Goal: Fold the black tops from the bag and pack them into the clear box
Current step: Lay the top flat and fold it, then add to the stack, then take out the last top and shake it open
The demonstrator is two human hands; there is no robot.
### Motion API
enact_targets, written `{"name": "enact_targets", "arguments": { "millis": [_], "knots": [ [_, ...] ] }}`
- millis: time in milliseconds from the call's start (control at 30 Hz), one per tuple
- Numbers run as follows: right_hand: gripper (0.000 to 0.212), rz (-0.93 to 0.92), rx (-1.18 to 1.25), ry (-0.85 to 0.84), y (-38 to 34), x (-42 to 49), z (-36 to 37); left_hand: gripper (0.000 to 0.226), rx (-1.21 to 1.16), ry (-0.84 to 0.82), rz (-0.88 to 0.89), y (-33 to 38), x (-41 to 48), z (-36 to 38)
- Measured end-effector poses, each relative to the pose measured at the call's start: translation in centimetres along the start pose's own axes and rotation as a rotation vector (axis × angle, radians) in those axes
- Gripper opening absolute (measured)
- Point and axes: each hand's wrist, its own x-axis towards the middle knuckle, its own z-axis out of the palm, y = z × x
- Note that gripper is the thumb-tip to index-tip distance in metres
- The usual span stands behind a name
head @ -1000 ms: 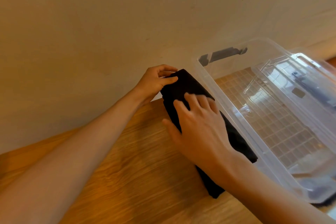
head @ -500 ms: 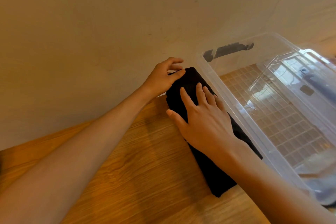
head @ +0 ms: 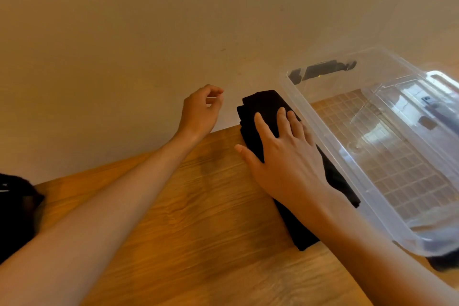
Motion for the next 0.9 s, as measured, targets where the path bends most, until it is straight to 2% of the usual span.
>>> {"name": "enact_targets", "arguments": {
  "millis": [233,467,633,733,833,900],
  "knots": [
    [0.08,-0.109,0.039,0.051,-4.0,0.8,0.3,0.041,0.432,0.018,0.107,0.2,-7.3,-7.0],
    [0.073,-0.279,0.144,0.126,-12.3,-1.8,-1.7,0.047,0.623,0.138,0.066,0.6,-20.0,-18.1],
    [0.064,-0.589,0.28,0.144,-23.5,-4.2,-2.6,0.059,0.852,0.304,-0.05,-1.2,-32.0,-28.1],
    [0.051,-0.862,0.408,0.086,-31.4,-5.7,-2.0,0.07,1.009,0.344,-0.22,-3.3,-37.3,-33.0],
    [0.045,-1.146,0.33,-0.011,-38.9,-6.8,-0.5,0.081,1.08,0.327,-0.347,-5.3,-40.5,-35.7],
    [0.044,-1.249,0.239,-0.063,-42.8,-6.8,0.8,0.086,1.082,0.304,-0.376,-6.7,-41.5,-36.6]
  ]
}}
